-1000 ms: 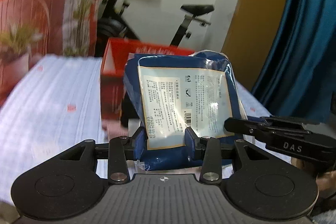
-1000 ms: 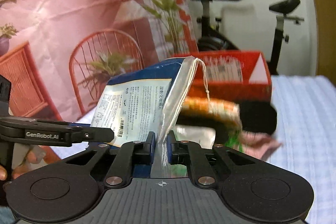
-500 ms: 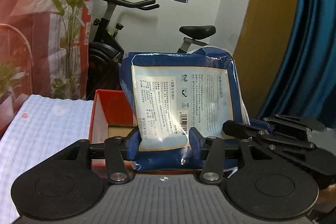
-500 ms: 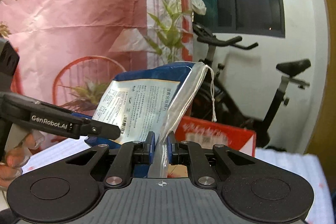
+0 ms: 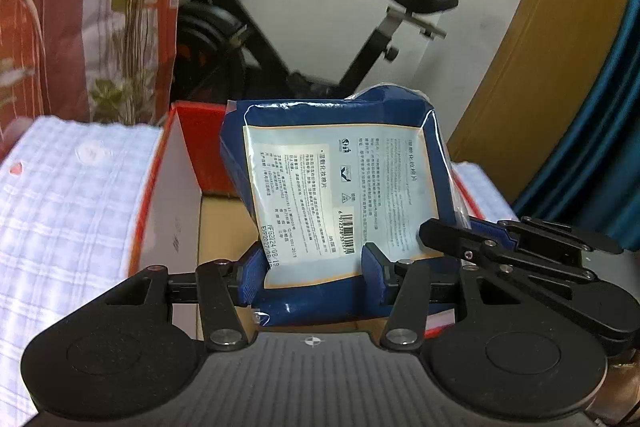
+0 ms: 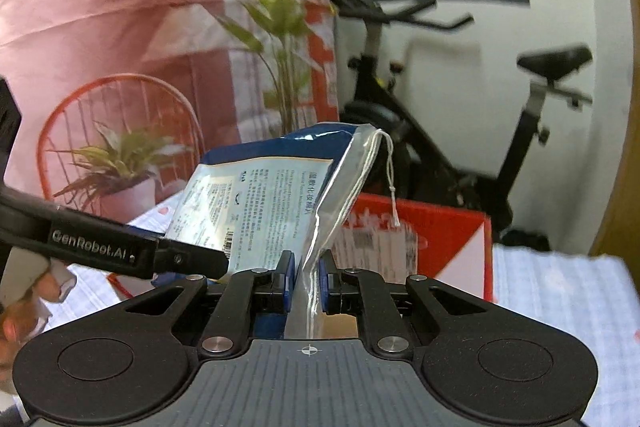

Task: Organize soft objects
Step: 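Lift the blue-and-white packet with the left tool and drop it into the red box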

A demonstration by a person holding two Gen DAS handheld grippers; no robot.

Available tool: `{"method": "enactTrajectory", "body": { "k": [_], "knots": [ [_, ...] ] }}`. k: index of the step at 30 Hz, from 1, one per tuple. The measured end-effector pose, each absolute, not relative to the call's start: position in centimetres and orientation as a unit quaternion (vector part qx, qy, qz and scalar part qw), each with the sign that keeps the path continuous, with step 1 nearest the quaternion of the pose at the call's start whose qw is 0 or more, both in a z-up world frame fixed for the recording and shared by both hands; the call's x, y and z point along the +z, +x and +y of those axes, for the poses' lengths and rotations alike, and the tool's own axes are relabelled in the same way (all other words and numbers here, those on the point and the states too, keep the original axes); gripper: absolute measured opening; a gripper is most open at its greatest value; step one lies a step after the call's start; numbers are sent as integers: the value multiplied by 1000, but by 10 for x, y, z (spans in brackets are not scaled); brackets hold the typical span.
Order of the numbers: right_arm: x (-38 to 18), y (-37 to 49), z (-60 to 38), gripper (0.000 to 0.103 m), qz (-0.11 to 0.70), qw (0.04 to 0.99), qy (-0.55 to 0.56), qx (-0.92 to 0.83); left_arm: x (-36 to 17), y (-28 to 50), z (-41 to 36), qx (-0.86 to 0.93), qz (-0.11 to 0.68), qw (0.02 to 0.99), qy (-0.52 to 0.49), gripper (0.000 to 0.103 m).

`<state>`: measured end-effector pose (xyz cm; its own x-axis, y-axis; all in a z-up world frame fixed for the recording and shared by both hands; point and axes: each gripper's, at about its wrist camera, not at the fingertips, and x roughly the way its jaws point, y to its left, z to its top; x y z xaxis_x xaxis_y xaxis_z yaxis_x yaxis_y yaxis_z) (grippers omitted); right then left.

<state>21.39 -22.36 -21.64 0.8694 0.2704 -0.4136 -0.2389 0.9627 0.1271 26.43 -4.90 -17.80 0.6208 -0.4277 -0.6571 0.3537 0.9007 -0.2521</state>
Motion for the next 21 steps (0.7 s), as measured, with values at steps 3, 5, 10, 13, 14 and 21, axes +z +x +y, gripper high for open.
{"method": "enactTrajectory", "body": {
  "k": [3, 5, 10, 13, 14, 21],
  "knots": [
    [-232, 219, -227, 12, 242, 961, 39, 125, -186, 265, -51, -223, 390, 892, -45, 54],
    [-240, 219, -228, 13, 251, 960, 35, 122, -190, 265, -53, -225, 395, 890, -38, 54],
    [-251, 221, -236, 20, 270, 954, 66, 108, -191, 266, -55, -226, 397, 889, -30, 59],
    [-253, 219, -238, 27, 272, 955, 66, 95, -186, 264, -52, -221, 389, 894, -28, 71],
    [-253, 218, -239, 27, 271, 956, 69, 92, -183, 261, -51, -219, 380, 898, -26, 73],
    [-248, 189, -248, 37, 247, 962, 98, 65, -168, 231, -34, -215, 340, 915, -22, 74]
  ]
}}
